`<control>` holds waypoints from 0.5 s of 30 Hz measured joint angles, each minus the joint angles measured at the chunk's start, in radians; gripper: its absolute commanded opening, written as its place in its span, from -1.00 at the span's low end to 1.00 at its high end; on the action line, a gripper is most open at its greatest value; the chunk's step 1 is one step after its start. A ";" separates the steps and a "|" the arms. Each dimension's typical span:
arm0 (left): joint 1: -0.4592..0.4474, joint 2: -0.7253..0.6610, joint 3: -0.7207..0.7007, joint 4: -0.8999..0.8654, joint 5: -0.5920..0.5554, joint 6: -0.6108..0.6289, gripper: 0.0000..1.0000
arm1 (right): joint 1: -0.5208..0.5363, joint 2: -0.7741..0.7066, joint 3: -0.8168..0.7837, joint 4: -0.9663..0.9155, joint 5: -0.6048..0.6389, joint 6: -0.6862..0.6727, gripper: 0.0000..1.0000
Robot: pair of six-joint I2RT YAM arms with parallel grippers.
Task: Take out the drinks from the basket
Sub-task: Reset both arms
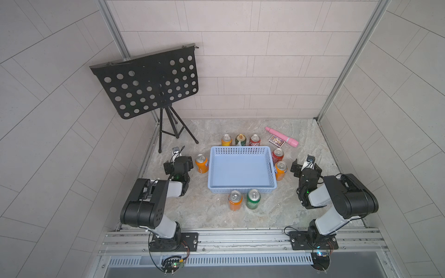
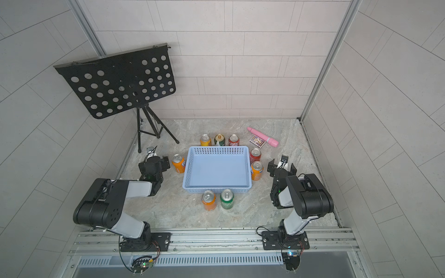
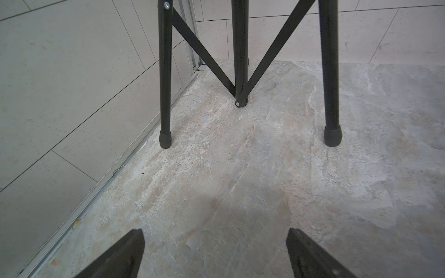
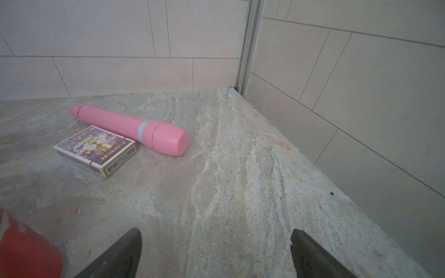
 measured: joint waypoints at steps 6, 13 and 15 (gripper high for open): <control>0.000 0.000 0.000 0.000 0.000 0.000 1.00 | -0.001 -0.015 0.047 -0.020 -0.002 0.001 1.00; 0.000 0.000 0.000 0.000 0.000 0.000 1.00 | -0.002 -0.014 0.053 -0.050 -0.002 0.001 1.00; 0.000 0.000 0.000 0.000 0.000 0.000 1.00 | -0.002 -0.014 0.058 -0.063 -0.002 0.000 1.00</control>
